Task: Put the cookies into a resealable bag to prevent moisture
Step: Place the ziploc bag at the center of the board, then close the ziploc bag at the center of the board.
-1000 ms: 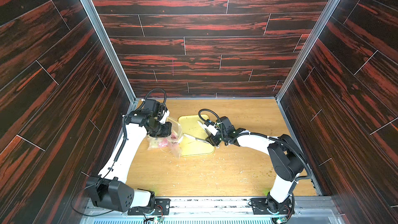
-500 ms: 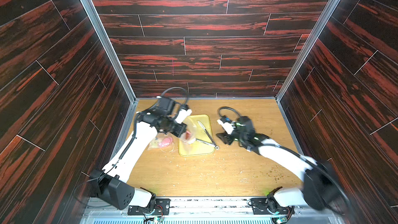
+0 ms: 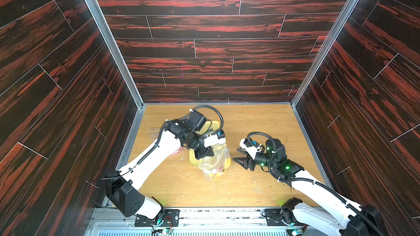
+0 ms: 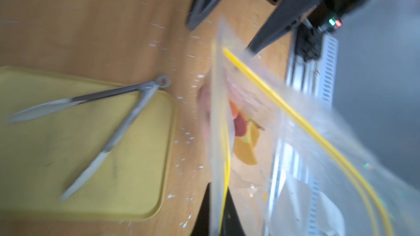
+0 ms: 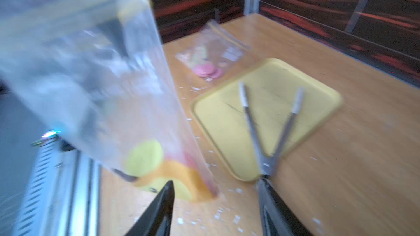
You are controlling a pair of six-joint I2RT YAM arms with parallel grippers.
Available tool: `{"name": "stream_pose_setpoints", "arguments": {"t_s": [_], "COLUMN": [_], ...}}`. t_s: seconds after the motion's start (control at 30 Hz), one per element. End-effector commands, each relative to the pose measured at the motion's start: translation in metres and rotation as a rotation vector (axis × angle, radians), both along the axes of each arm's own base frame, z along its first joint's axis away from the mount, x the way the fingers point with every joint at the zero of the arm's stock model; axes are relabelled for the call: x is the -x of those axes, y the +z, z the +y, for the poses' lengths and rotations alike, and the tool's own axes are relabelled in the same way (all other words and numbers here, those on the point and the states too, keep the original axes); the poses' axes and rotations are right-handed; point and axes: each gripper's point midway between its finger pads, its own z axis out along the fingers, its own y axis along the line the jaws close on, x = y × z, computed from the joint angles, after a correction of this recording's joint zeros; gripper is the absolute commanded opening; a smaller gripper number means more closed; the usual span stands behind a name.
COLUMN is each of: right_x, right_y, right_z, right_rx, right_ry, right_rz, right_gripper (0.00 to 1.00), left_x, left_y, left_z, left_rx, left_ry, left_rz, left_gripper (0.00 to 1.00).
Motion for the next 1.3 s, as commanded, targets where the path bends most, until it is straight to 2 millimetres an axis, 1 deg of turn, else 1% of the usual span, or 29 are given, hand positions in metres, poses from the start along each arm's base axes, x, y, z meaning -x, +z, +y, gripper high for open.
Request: {"name": "stream_pose_setpoints", "arguments": {"t_s": [0.0, 0.1, 0.23, 0.33, 0.47, 0.6, 0.7, 0.83, 0.97, 1.03, 1.17, 1.27], "right_x": [0.027, 0.036, 0.037, 0.029, 0.023, 0.015, 0.017, 0.024, 0.033, 0.035, 0.038, 0.038], "right_y": [0.010, 0.008, 0.011, 0.008, 0.011, 0.013, 0.020, 0.017, 0.013, 0.010, 0.010, 0.011], "right_z": [0.016, 0.022, 0.028, 0.032, 0.043, 0.053, 0.058, 0.063, 0.065, 0.065, 0.064, 0.065], "right_rx": [-0.103, -0.141, -0.172, -0.156, -0.178, -0.202, -0.228, -0.229, -0.223, -0.214, -0.214, -0.204], "right_ry": [0.148, 0.216, 0.265, 0.260, 0.310, 0.350, 0.401, 0.475, 0.528, 0.538, 0.552, 0.555], "right_rz": [-0.012, 0.003, -0.001, -0.020, -0.032, -0.044, -0.051, 0.001, 0.042, 0.064, 0.087, 0.101], "right_gripper": [0.58, 0.55, 0.53, 0.53, 0.53, 0.53, 0.53, 0.47, 0.38, 0.34, 0.27, 0.18], "left_x": [0.021, 0.017, 0.026, 0.031, 0.039, 0.042, 0.042, 0.038, 0.036, 0.034, 0.031, 0.030], "left_y": [-0.007, -0.029, -0.041, -0.045, -0.051, -0.058, -0.061, -0.060, -0.062, -0.062, -0.058, -0.058], "left_z": [-0.008, -0.003, -0.001, 0.001, 0.006, 0.011, 0.015, 0.017, 0.020, 0.021, 0.023, 0.024], "left_rx": [0.069, 0.035, 0.039, 0.038, 0.037, 0.010, -0.017, -0.036, -0.051, -0.056, -0.049, -0.044], "left_ry": [-0.152, -0.159, -0.206, -0.229, -0.283, -0.307, -0.312, -0.307, -0.301, -0.295, -0.274, -0.259], "left_rz": [-0.005, -0.050, -0.028, -0.029, -0.032, -0.028, -0.031, -0.051, -0.044, -0.046, -0.056, -0.052], "left_gripper": [0.00, 0.00, 0.00, 0.00, 0.00, 0.00, 0.00, 0.00, 0.00, 0.00, 0.00, 0.00]}}
